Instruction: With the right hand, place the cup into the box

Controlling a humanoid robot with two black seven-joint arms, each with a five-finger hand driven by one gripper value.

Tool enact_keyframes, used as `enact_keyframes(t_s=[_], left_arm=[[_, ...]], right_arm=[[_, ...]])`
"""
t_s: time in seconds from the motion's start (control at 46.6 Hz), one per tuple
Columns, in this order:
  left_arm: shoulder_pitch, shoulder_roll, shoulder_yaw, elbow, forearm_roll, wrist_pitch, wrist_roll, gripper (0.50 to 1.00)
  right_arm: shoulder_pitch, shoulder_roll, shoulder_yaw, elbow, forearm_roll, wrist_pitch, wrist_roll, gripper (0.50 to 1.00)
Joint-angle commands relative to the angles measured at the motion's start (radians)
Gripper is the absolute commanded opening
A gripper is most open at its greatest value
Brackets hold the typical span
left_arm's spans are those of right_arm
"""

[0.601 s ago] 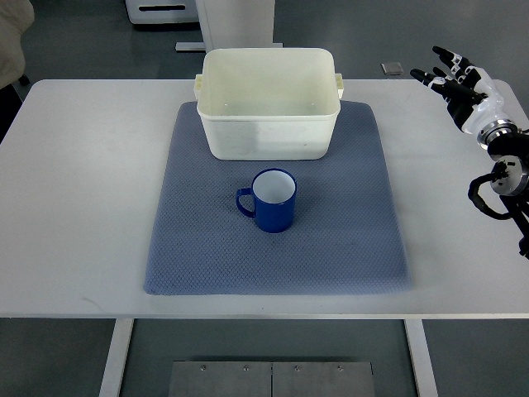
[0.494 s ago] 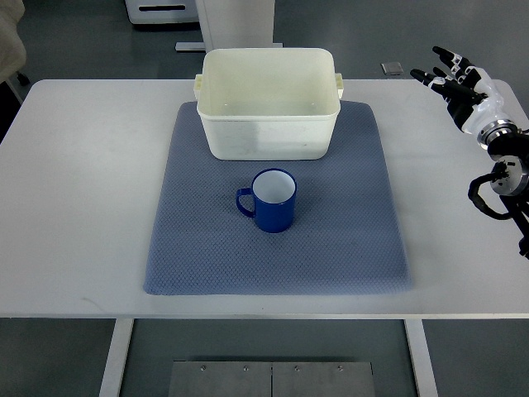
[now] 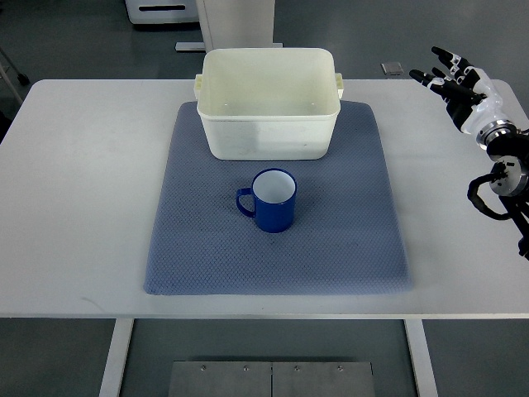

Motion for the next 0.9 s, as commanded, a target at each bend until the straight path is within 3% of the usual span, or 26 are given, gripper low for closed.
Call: enact_keyframes(t_s=[0.0,0.88], left_arm=[[0.000,0.000,0.000,0.000,0.000,0.000,0.000,1.000],[0.000,0.000,0.000,0.000,0.000,0.000,0.000,1.000]], right_arm=[[0.000,-0.001,0.000,0.001,0.001,0.000,0.000,1.000],[0.000,-0.003,0.002,0.001,0.000,0.000,0.000,1.000]])
